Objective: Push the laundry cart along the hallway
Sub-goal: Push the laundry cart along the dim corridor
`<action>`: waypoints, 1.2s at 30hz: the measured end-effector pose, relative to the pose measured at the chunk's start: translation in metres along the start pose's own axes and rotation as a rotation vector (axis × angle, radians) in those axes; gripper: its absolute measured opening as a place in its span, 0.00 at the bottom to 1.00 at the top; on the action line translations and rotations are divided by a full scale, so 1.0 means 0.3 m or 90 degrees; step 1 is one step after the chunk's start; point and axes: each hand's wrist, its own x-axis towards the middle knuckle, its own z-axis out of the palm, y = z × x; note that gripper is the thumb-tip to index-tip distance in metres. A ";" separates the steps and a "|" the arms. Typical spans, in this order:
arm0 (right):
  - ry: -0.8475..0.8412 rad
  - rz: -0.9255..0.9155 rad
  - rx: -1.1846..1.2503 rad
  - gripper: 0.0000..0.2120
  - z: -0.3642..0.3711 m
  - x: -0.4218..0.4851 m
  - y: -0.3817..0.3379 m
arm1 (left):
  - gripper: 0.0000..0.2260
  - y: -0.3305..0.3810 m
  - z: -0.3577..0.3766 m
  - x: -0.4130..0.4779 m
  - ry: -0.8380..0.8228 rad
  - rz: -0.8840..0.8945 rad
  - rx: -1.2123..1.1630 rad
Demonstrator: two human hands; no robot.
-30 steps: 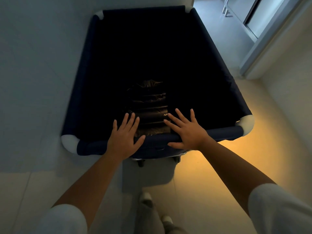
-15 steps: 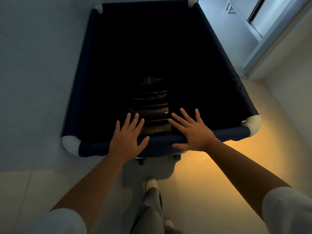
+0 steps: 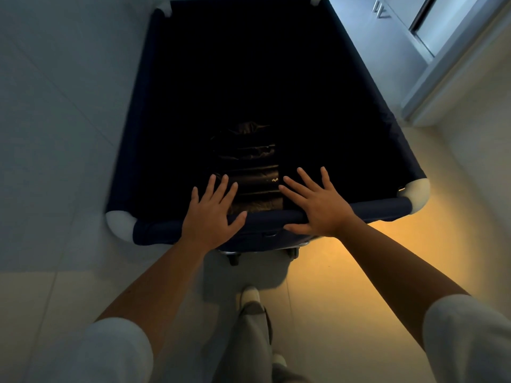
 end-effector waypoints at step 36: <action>-0.013 0.029 -0.014 0.43 0.002 -0.005 0.007 | 0.31 0.010 -0.006 -0.004 0.041 0.023 -0.022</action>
